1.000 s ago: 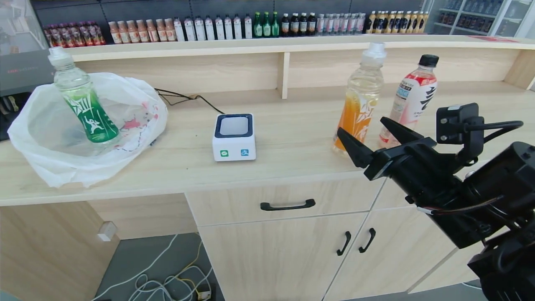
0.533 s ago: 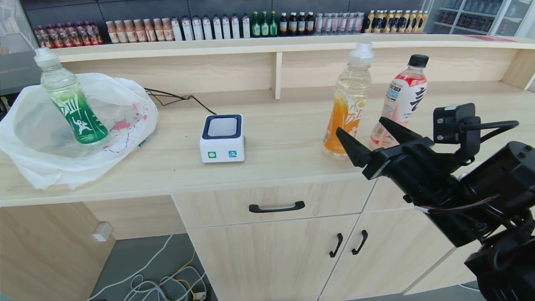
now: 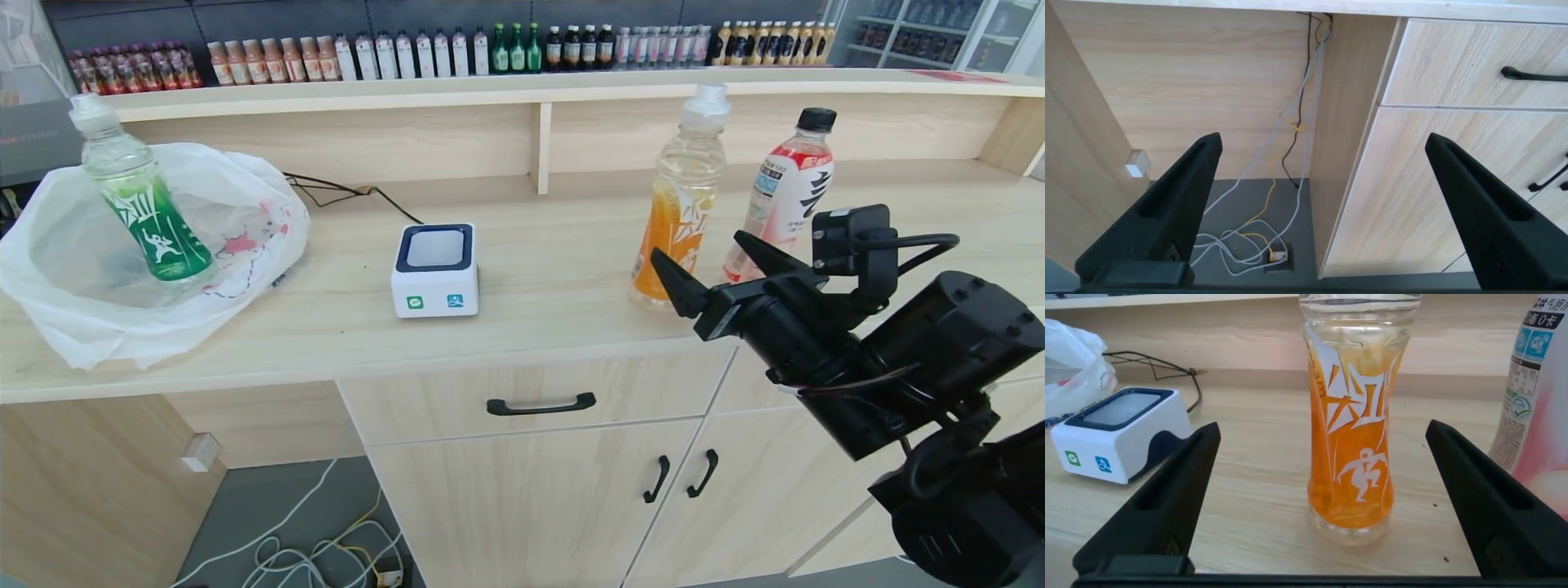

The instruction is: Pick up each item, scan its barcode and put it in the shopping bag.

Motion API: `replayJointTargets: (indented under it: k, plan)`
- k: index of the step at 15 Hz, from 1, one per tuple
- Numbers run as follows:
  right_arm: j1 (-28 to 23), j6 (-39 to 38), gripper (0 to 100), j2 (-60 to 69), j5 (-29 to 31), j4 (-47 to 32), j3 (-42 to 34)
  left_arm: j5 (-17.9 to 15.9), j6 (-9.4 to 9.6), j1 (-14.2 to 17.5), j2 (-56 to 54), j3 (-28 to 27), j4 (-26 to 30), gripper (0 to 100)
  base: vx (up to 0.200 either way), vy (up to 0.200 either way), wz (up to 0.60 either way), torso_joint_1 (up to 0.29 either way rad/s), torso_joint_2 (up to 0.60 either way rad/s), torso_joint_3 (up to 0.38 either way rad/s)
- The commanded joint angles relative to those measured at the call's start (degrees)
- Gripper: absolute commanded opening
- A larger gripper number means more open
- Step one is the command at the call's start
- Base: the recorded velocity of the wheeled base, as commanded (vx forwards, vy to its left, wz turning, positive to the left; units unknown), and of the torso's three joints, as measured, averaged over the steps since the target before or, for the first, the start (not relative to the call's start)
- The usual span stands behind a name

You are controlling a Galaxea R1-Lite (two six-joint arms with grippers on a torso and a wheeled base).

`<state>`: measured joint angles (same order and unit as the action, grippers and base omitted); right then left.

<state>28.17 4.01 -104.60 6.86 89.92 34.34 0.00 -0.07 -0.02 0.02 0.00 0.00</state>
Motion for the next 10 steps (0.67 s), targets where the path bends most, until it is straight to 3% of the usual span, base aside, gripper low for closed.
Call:
replayJointTargets:
  k: [1, 10]
  plan:
    - [-0.57, 0.03, 100, -2.46, 0.43, 0.08, 1.69, 0.0, 0.07, -0.06, -0.02, 0.0, 0.0, 100, 0.0, 0.0, 0.0, 0.0, 0.0, 0.0]
    - [-1.98, 1.26, 100, -3.51, 2.37, -1.85, 6.0, 0.0, 0.07, -0.06, -0.02, 0.0, 0.0, 100, 0.0, 0.0, 0.0, 0.0, 0.0, 0.0]
